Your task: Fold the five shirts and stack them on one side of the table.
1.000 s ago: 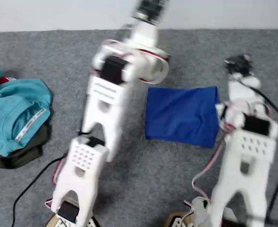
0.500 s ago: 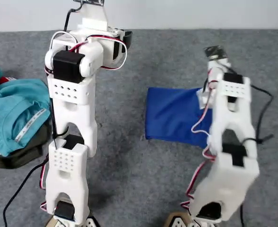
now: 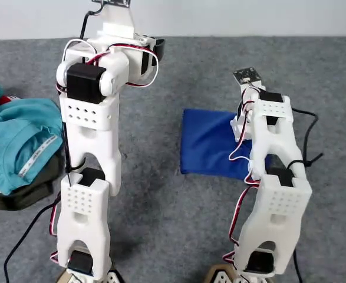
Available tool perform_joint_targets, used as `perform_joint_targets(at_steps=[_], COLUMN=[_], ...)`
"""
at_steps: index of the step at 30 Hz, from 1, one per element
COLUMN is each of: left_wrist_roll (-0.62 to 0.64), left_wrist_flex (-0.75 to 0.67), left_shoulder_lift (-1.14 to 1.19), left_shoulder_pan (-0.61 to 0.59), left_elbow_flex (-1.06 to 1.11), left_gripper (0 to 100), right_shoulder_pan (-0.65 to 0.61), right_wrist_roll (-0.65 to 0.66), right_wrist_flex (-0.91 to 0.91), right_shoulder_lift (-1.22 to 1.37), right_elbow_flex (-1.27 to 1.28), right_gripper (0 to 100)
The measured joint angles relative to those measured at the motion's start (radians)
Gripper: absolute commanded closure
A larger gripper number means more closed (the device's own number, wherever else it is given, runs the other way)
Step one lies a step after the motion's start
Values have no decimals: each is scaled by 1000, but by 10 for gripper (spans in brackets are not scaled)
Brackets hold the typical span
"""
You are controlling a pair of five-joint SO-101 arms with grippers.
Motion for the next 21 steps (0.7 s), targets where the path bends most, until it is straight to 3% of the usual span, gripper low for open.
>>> perform_joint_targets(at_steps=[8,21], left_wrist_roll=[0,0], left_wrist_flex=[0,0], left_shoulder_lift=[0,0], left_shoulder_pan=[0,0], left_elbow_flex=[0,0], left_gripper=[808,808], right_shoulder_pan=[3,38], right_wrist_roll=[0,0], right_wrist_flex=[0,15], right_shoulder_lift=[26,28], right_elbow_flex=[-17,-37], right_gripper=[997,989])
